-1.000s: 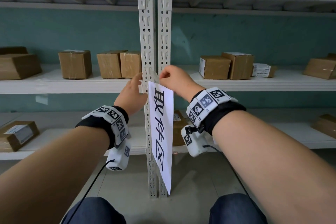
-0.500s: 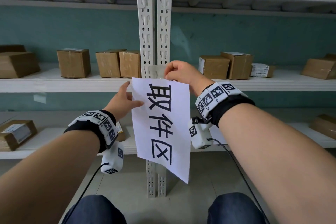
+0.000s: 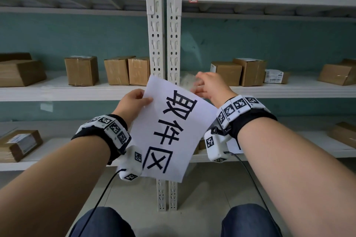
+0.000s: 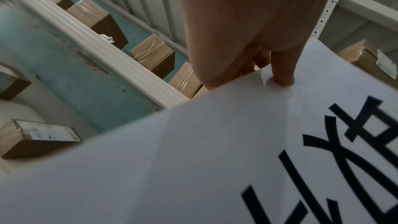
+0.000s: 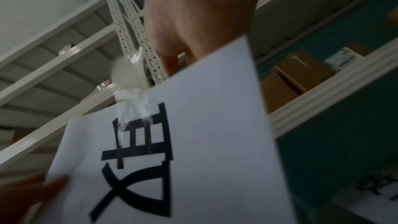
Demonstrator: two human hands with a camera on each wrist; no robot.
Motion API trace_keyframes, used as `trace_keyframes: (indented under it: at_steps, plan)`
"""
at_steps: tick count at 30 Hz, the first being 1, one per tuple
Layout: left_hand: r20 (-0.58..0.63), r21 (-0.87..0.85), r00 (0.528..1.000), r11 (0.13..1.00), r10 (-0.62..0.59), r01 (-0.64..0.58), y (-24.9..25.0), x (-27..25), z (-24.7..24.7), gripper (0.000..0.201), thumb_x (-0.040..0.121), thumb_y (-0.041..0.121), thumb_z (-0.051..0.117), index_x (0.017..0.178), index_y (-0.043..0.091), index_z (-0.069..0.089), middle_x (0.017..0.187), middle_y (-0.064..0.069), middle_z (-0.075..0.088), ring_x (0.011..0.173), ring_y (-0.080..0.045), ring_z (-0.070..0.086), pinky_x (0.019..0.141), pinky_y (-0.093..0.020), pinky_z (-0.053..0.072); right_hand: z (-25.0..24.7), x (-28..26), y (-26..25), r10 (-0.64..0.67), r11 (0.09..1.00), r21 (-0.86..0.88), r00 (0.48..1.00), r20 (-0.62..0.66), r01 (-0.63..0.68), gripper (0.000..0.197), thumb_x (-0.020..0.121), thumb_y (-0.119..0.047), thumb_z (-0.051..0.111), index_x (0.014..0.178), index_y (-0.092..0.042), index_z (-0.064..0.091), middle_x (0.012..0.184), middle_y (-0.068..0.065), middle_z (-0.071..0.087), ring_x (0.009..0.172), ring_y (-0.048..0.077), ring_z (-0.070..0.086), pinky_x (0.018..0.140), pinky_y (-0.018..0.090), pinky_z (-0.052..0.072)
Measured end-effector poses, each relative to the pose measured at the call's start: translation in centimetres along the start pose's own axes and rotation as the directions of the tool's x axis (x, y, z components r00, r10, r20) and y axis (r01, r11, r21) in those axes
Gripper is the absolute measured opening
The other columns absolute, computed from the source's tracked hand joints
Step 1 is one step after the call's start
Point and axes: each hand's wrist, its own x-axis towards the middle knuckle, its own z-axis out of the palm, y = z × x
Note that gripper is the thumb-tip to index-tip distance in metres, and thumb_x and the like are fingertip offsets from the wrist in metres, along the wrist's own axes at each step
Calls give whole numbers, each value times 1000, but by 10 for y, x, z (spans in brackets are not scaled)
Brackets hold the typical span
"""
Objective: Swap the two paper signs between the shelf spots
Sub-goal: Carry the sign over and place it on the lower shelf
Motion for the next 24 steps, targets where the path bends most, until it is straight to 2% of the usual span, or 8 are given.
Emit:
trace_keyframes:
  at_steps: [2, 5, 8, 11, 14, 16, 21, 24]
  plan:
    - [-6, -33, 1000, 999, 5, -5, 3, -3, 0, 12, 90, 20, 61, 97, 10, 62, 95, -13, 66, 83, -29, 63, 85, -48, 54, -6, 2, 8, 97, 995, 10, 995, -18, -97, 32, 98, -38, 41, 103, -9, 54, 83, 7, 60, 66, 20, 64, 61, 30, 54]
    - [-38, -54, 999, 998, 10, -12, 4, -4, -2, 10, 92, 19, 60, 98, 12, 63, 93, -9, 66, 82, -28, 63, 83, -44, 55, -15, 5, 19, 185, 980, -78, 983, -15, -186, 61, 82, -70, 44, 100, -14, 60, 99, 6, 67, 91, 21, 67, 88, 39, 53]
    - [-83, -99, 996, 995, -7, -2, 4, -1, -5, 8, 93, 17, 58, 99, 14, 62, 93, -7, 66, 83, -28, 63, 80, -41, 55, -20, 2, 24, 223, 975, -33, 974, 39, -222, 63, 71, -79, 48, 91, -21, 61, 104, 6, 72, 100, 23, 68, 95, 44, 50]
    - [-140, -107, 990, 994, -26, 11, -2, 1, -8, 16, 93, 18, 56, 108, 13, 61, 102, -11, 66, 89, -30, 63, 85, -46, 54, -21, -7, 27, 272, 962, -32, 945, 184, -271, 54, 80, -65, 54, 105, -18, 60, 106, 9, 71, 101, 26, 67, 90, 41, 53]
    - [-180, -79, 982, 996, -48, 34, -15, 0, -10, 23, 94, 21, 54, 114, 12, 59, 107, -11, 66, 93, -33, 64, 87, -47, 53, -18, -13, 37, 383, 923, -184, 856, 347, -338, 40, 87, -29, 65, 121, -8, 58, 117, 14, 67, 100, 28, 66, 86, 40, 54]
    - [-201, -63, 977, 996, -76, 65, -27, -1, -12, 23, 94, 21, 54, 114, 11, 59, 103, -10, 65, 88, -31, 63, 83, -43, 54, -12, -13, 46, 449, 881, -340, 811, 376, -330, 31, 88, -10, 62, 118, -2, 59, 118, 17, 66, 96, 27, 65, 92, 43, 52]
    - [-228, 20, 963, 988, -145, 154, -60, 0, -19, 8, 93, 18, 55, 93, 9, 56, 78, -5, 58, 66, -21, 55, 59, -28, 44, 13, -8, 67, 498, 800, -526, 810, 311, -290, 32, 87, -3, 60, 118, 4, 58, 121, 23, 64, 105, 35, 64, 99, 51, 47]
    - [-225, -2, 945, 970, -237, 243, -79, 2, -28, 8, 91, 15, 55, 84, 11, 56, 77, -5, 58, 64, -21, 55, 60, -28, 46, 30, 0, 80, 490, 792, -533, 831, 264, -298, 32, 86, -7, 63, 116, 4, 59, 118, 20, 66, 109, 34, 64, 95, 50, 51]
